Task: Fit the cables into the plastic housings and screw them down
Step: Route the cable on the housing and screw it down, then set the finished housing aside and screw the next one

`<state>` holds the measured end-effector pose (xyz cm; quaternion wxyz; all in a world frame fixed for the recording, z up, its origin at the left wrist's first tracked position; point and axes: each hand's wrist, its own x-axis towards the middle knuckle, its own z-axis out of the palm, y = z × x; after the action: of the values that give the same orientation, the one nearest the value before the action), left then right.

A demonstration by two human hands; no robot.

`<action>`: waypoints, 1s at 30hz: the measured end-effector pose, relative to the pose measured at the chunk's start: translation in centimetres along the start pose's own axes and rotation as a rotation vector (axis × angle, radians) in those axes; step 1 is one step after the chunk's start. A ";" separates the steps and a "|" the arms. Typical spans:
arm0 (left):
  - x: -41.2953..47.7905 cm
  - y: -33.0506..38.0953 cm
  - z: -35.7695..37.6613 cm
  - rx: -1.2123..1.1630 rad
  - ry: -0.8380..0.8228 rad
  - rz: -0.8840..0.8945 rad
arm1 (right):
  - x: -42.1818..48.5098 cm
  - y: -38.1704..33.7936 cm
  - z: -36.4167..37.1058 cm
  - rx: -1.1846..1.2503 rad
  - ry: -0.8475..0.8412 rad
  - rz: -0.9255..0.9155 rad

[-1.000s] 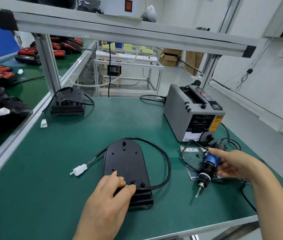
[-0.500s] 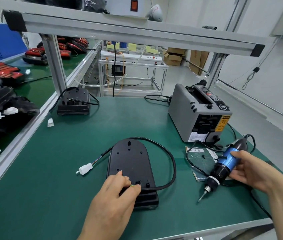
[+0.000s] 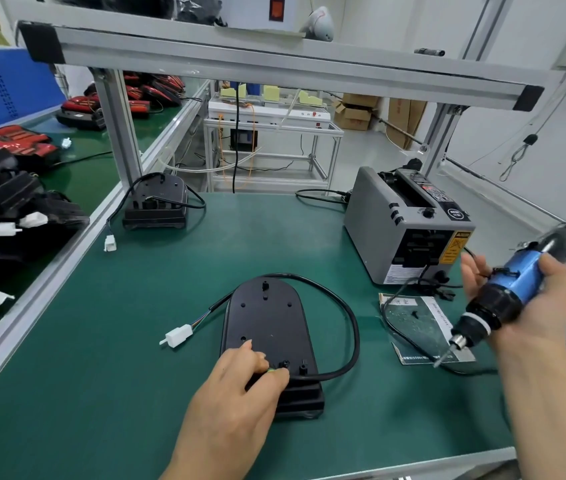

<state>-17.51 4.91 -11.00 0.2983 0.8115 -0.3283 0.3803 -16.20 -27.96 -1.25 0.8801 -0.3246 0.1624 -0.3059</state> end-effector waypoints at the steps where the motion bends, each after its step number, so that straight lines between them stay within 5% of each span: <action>1: 0.0 0.0 0.0 0.000 -0.004 0.002 | -0.1 0.0 0.5 0.030 -0.002 -0.016; 19: -0.1 -0.2 0.1 -0.006 -0.012 -0.008 | -2.9 2.6 7.4 0.063 -0.298 -0.047; 30: 0.0 0.0 -0.2 -0.019 -0.036 -0.021 | -8.5 7.0 12.5 -0.141 -0.541 -0.073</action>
<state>-17.62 5.08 -10.93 0.3041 0.8189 -0.3285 0.3591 -13.58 -12.40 4.01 0.8552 -0.4605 -0.0694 -0.2276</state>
